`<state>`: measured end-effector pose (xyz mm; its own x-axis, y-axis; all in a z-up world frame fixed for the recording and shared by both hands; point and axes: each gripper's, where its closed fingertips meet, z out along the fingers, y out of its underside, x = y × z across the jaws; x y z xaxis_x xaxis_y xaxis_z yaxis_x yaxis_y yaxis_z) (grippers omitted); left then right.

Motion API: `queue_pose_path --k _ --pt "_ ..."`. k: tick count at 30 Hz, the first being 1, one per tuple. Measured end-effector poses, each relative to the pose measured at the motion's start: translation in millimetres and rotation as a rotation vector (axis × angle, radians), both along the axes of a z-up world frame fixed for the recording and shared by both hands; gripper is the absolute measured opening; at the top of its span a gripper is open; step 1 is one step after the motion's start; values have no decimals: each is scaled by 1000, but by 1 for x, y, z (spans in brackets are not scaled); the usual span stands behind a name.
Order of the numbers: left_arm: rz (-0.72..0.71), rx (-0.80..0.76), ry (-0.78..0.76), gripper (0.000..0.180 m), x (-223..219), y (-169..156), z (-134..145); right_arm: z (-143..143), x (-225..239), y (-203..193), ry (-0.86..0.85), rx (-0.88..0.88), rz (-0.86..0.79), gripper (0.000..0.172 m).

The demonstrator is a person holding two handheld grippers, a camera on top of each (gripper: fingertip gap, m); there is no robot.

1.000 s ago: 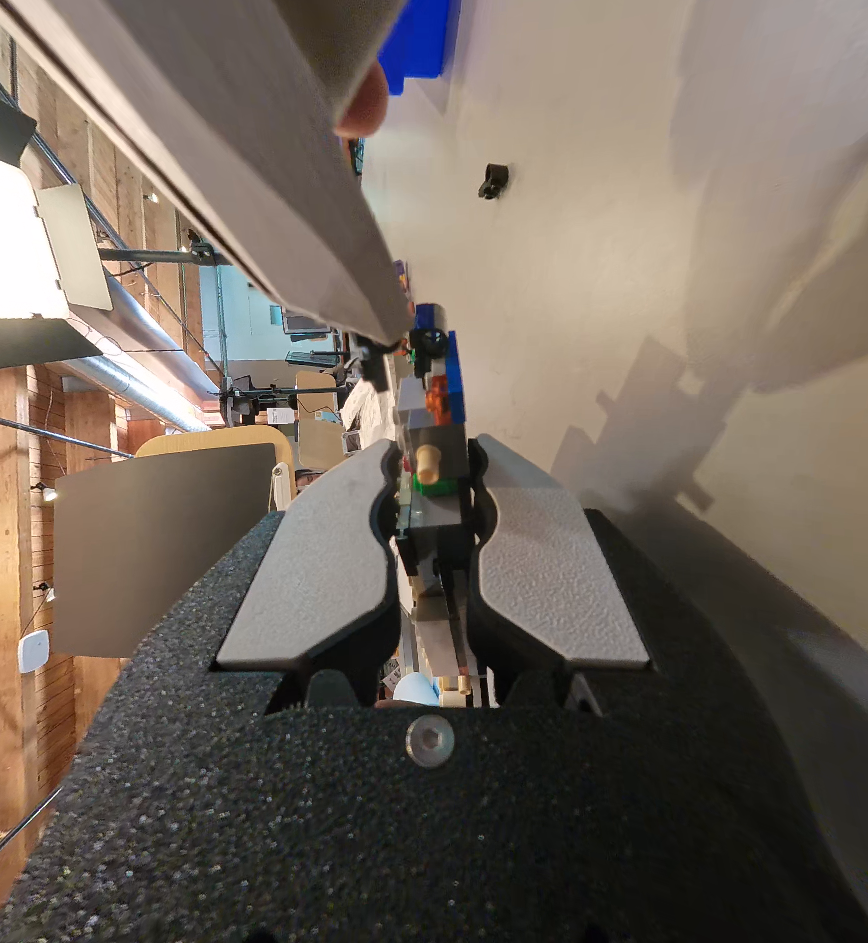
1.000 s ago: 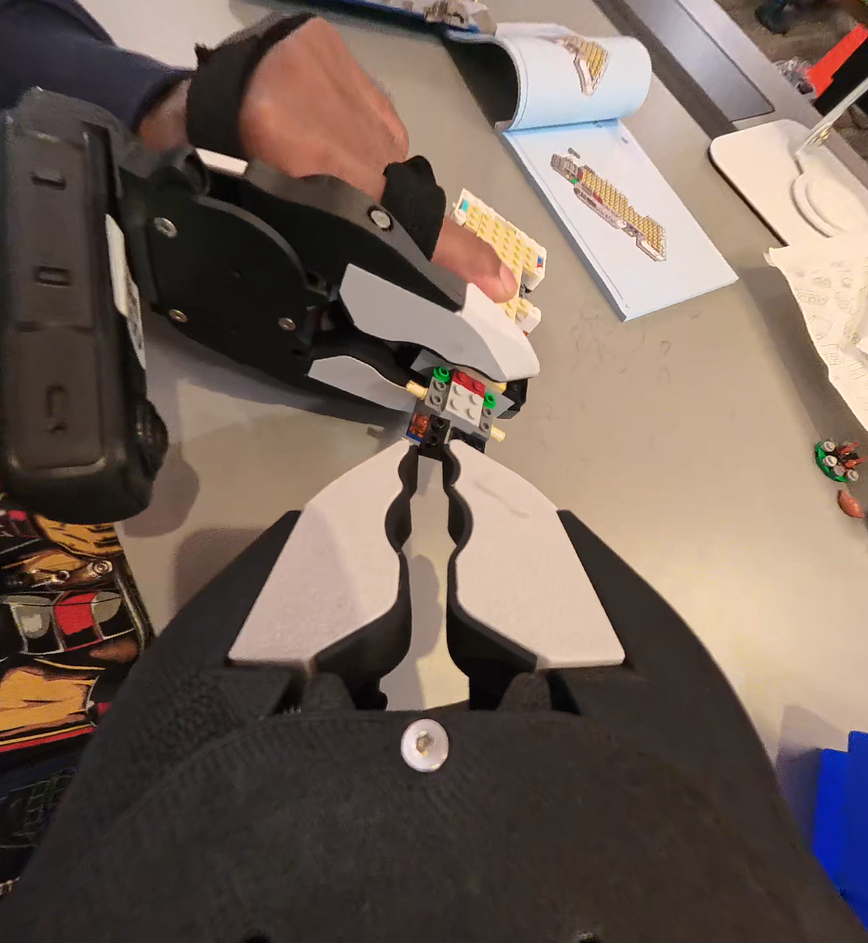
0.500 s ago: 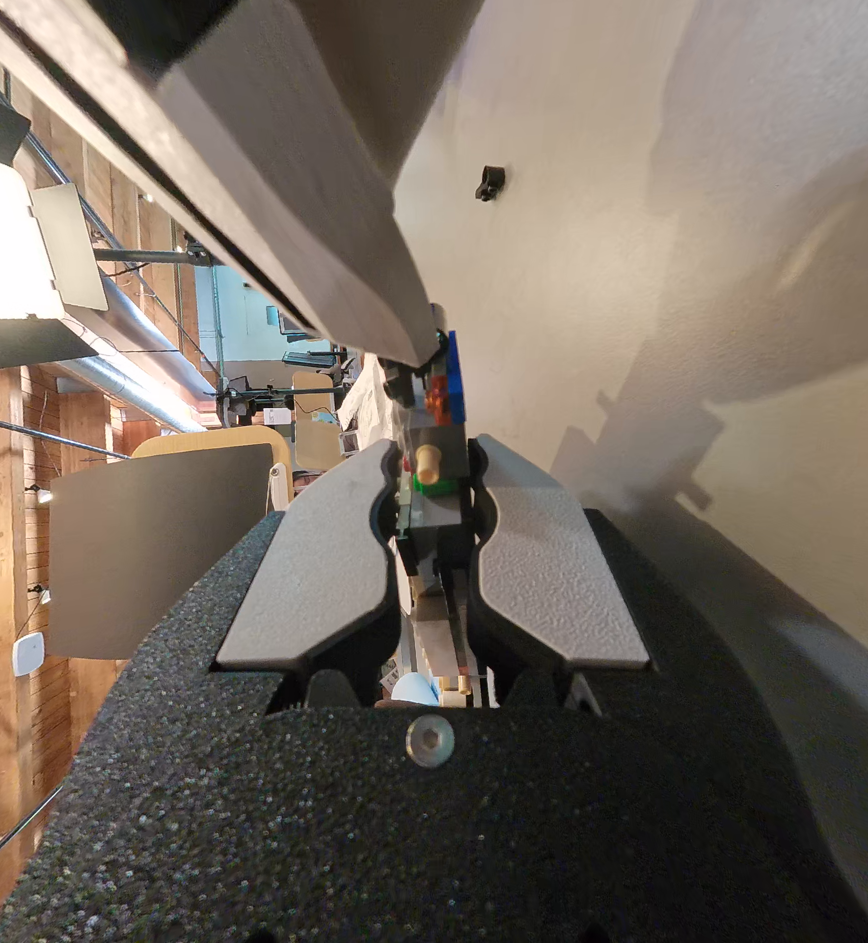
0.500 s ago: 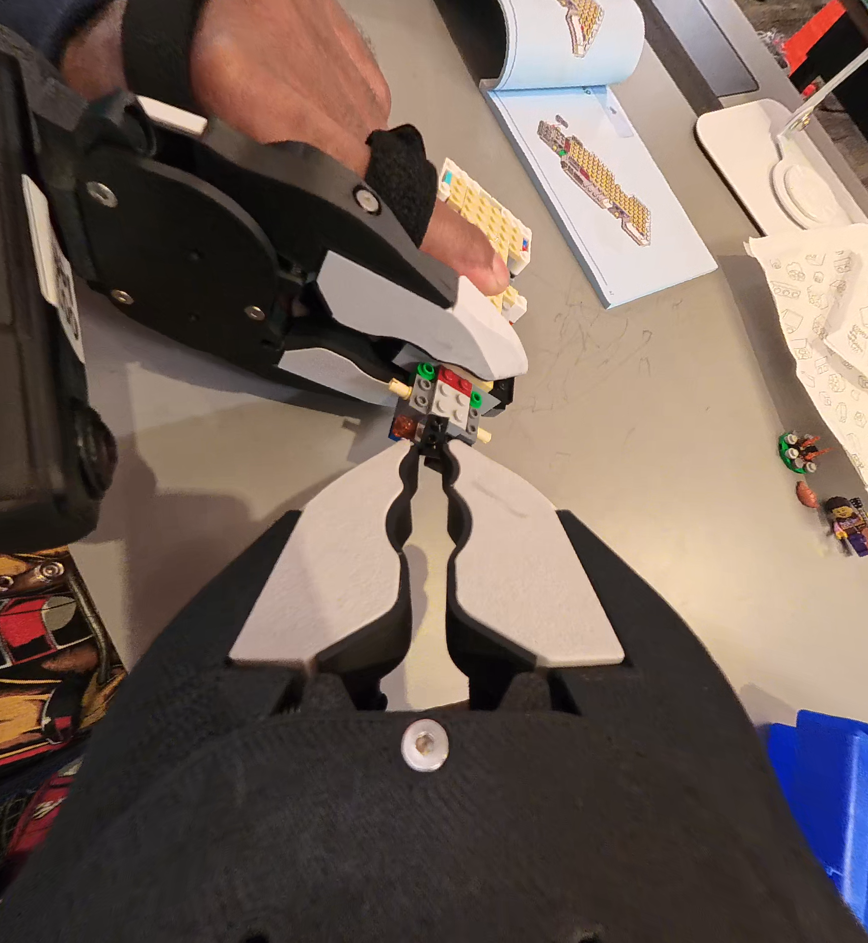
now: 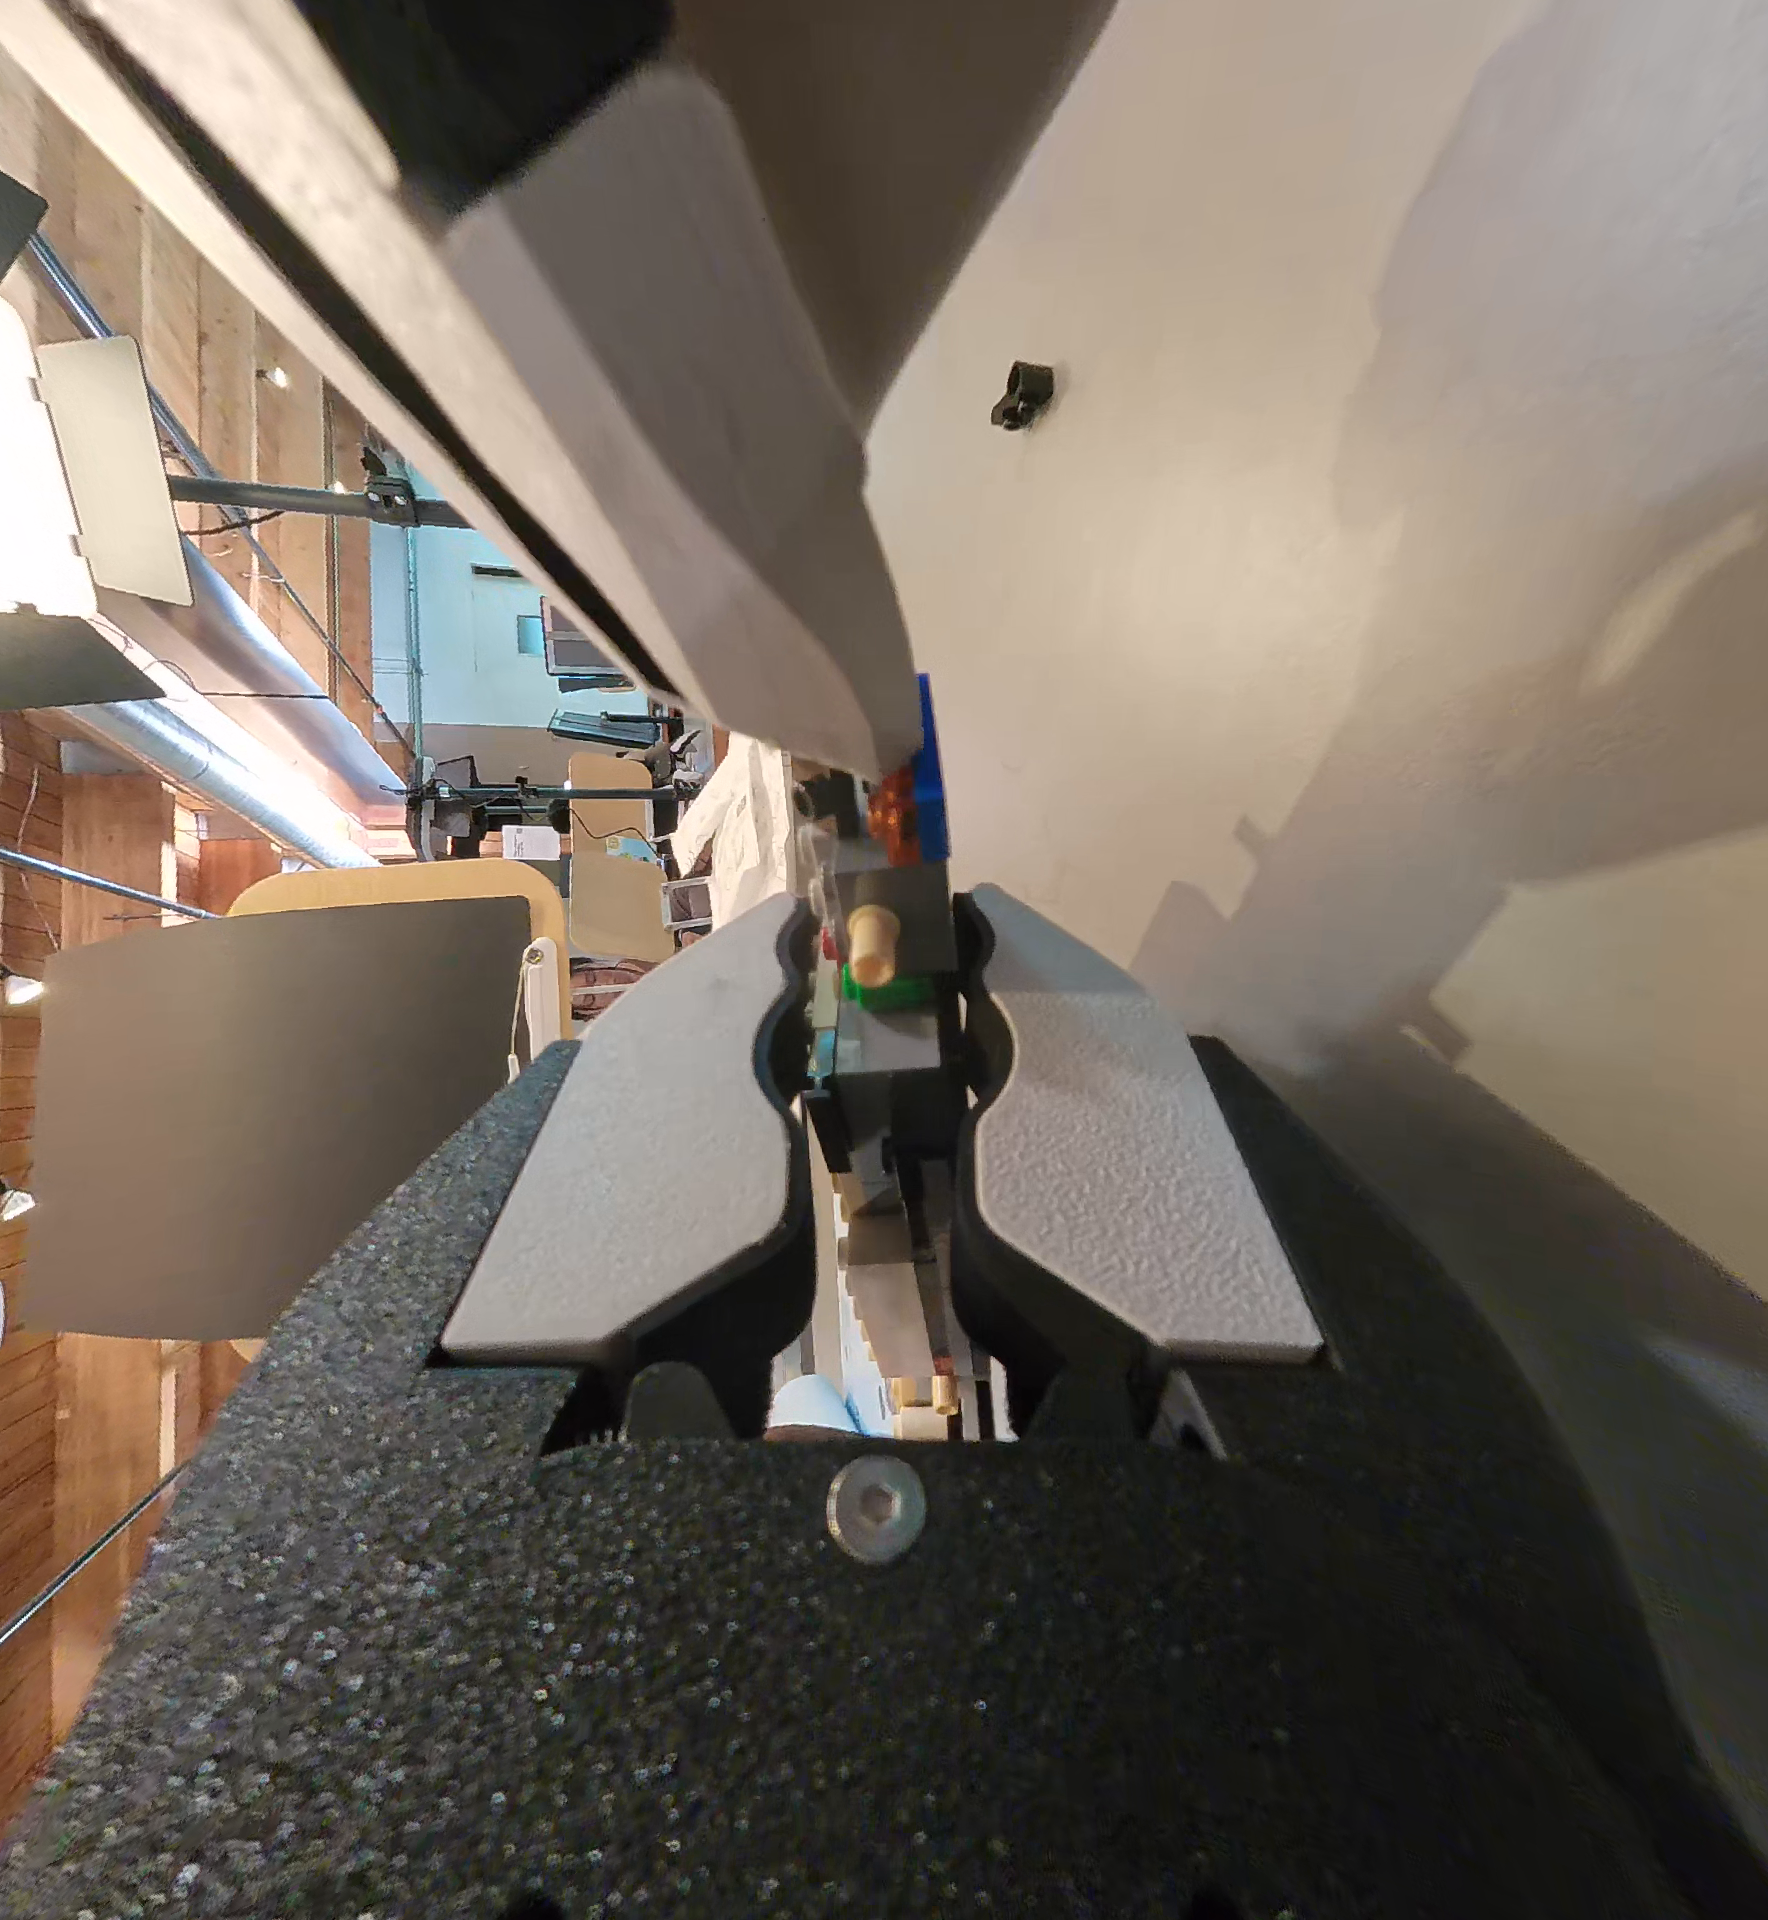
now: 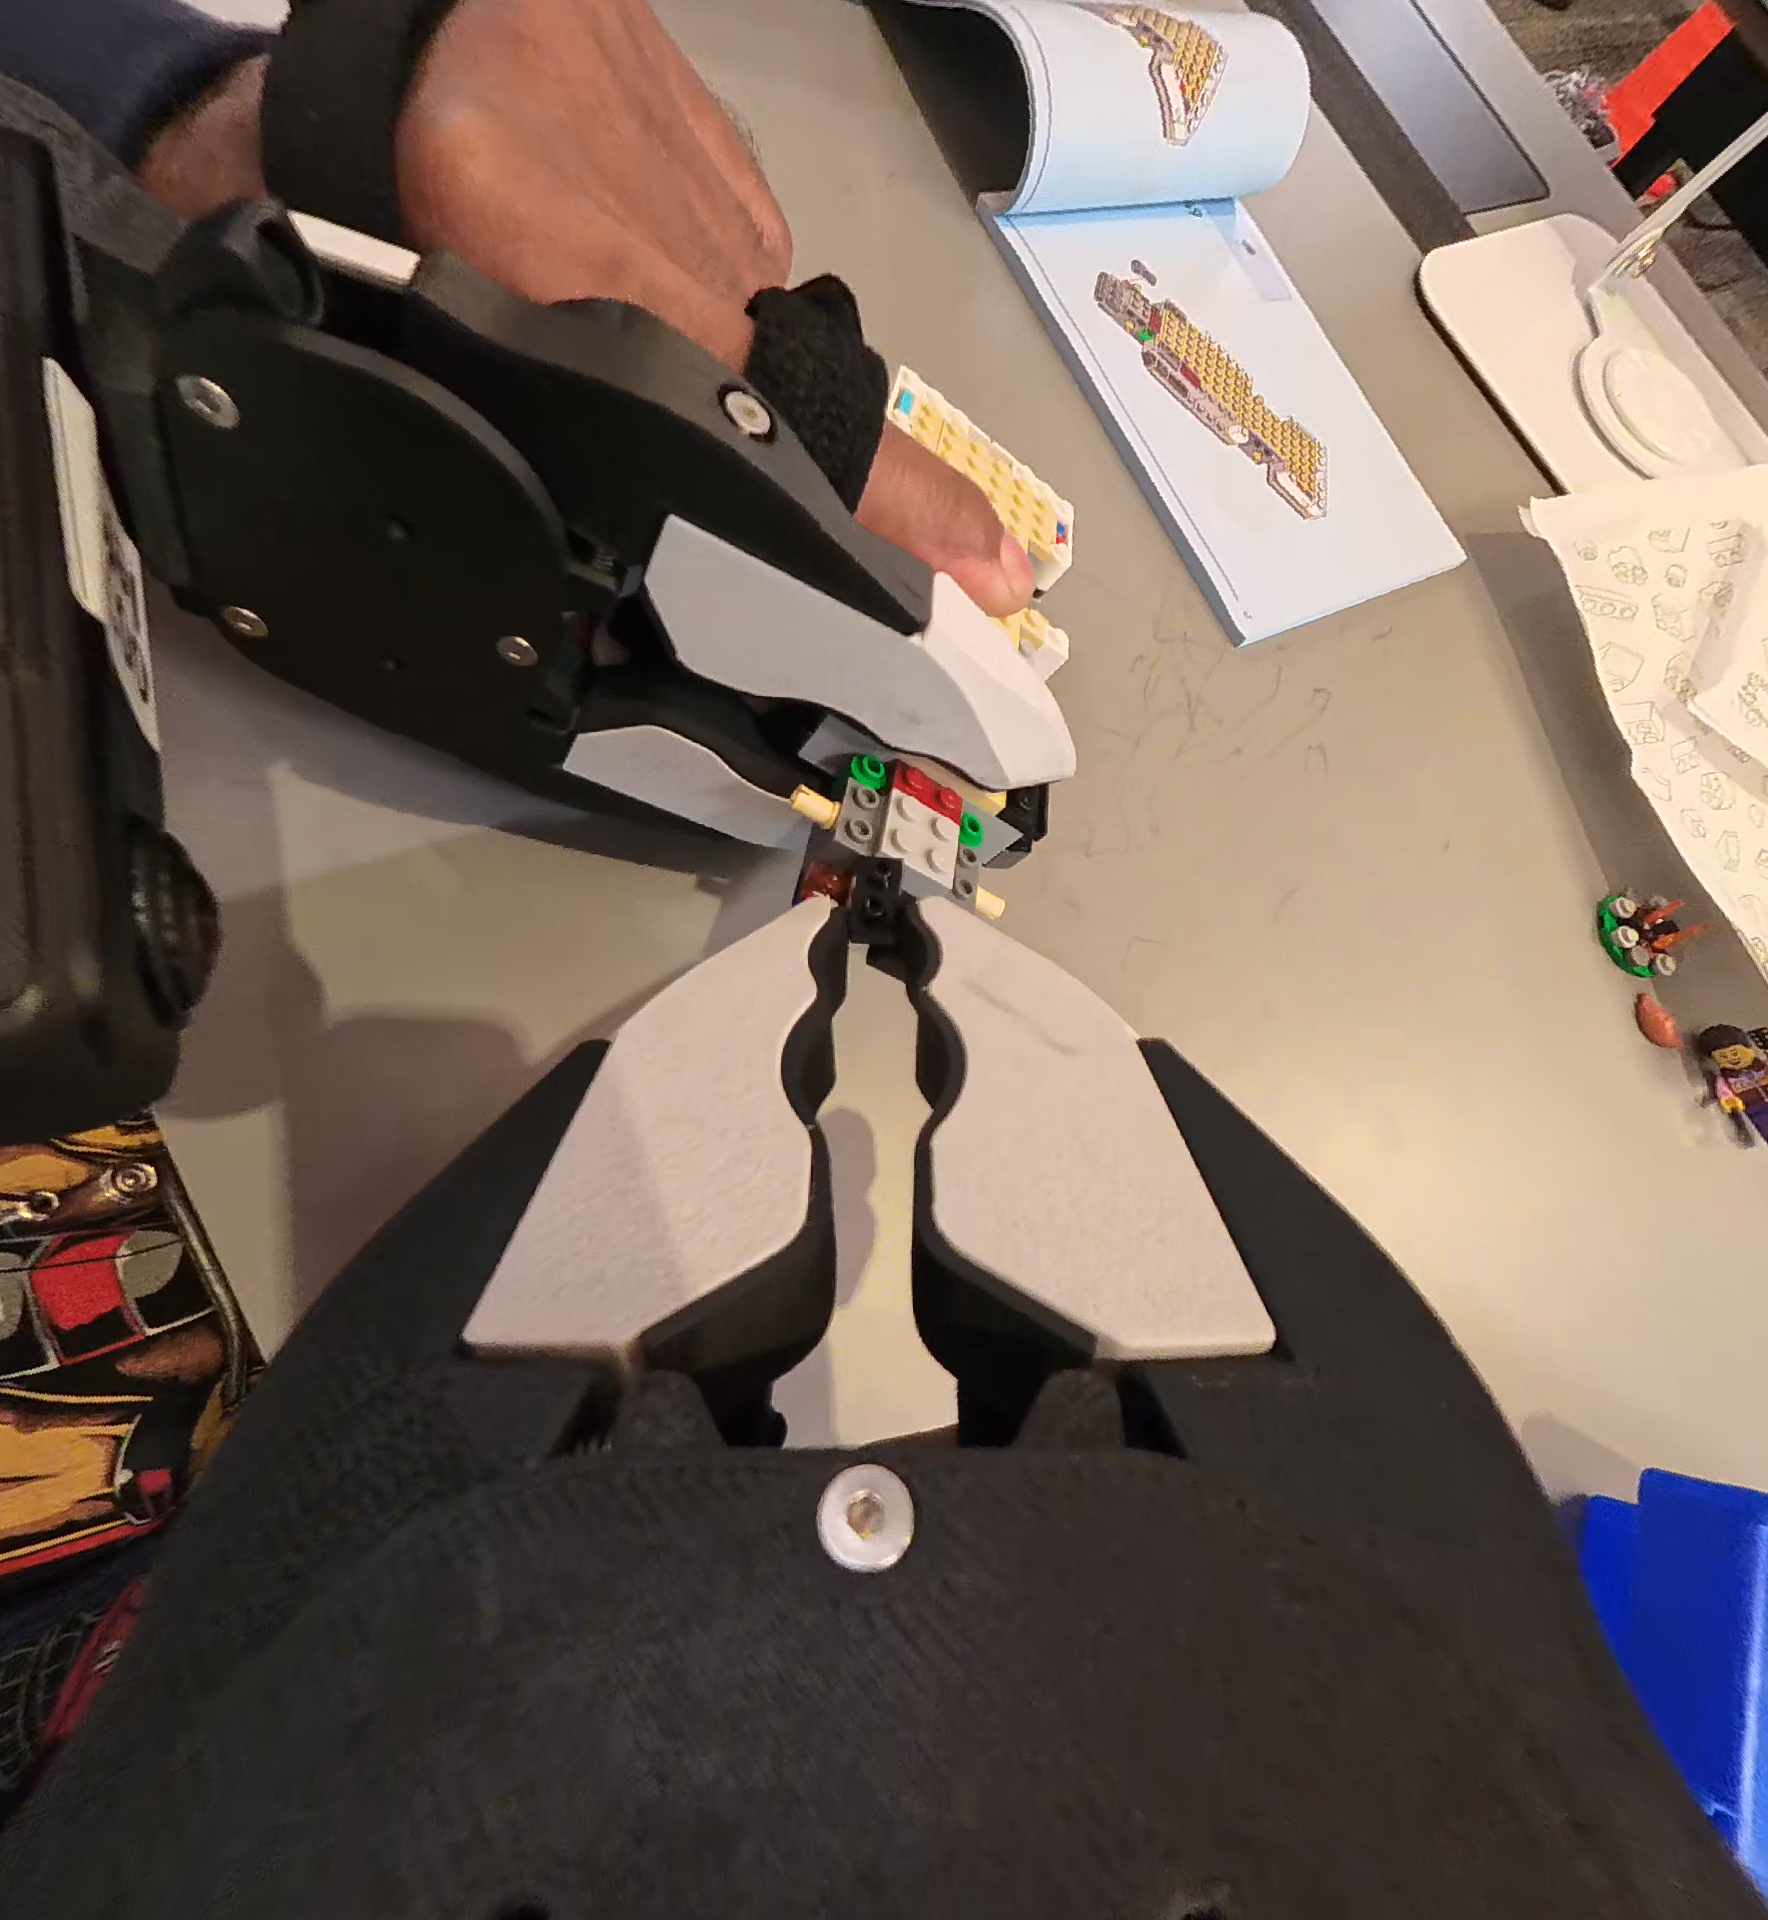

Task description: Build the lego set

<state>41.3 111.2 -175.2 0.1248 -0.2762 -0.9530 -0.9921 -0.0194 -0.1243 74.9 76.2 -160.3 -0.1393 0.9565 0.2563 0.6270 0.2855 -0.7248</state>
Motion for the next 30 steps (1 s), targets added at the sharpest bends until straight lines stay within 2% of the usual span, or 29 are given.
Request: queue_pose_path --k 6,30 --pt "2 -1 -12 26 0 0 1 0 0 2 11 17 2 14" --pt "3 -4 -11 26 2 -1 0 3 1 -4 56 20 44 10"
